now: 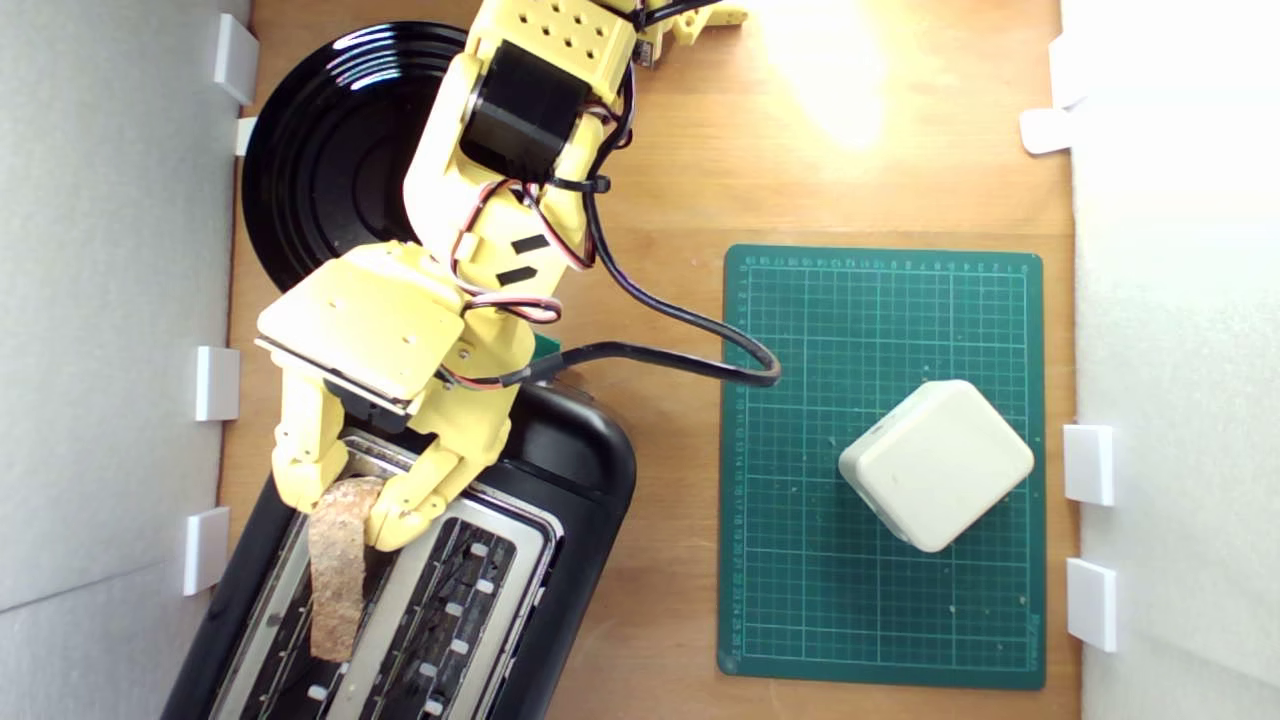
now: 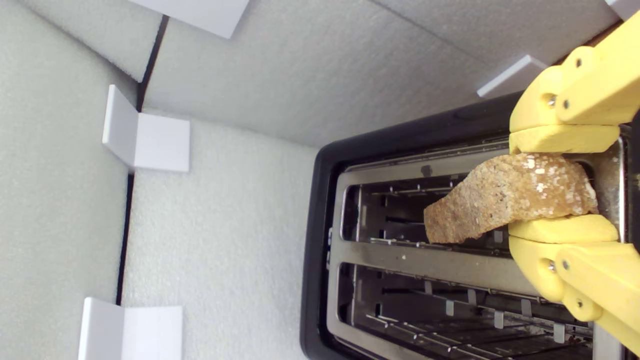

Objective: Pick bread and place in toaster

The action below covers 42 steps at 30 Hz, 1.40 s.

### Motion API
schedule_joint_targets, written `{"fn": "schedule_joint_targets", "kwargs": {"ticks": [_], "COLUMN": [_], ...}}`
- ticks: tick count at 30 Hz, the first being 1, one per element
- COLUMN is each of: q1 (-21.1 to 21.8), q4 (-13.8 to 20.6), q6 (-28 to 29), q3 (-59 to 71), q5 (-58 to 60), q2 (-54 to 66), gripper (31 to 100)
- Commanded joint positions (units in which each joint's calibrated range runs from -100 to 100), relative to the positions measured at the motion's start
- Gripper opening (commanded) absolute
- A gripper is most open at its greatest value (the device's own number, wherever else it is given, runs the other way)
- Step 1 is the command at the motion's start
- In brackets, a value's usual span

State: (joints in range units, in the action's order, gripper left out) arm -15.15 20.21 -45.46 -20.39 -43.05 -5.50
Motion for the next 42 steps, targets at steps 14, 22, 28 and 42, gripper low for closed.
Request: {"fn": "schedule_joint_targets", "kwargs": {"ticks": [14,22,28,42], "q1": [-0.4,0.24,0.24,7.9], "q4": [-0.18,-1.45,-4.53,-7.25], "q6": [-1.86,-1.86,-2.8,12.37], "q3": [-2.63,-2.63,-2.53,1.37], "q5": [1.24,1.24,1.24,0.82], "q2": [1.01,8.16,14.82,31.87], "gripper": [81.6,81.2,81.0,81.0]}}
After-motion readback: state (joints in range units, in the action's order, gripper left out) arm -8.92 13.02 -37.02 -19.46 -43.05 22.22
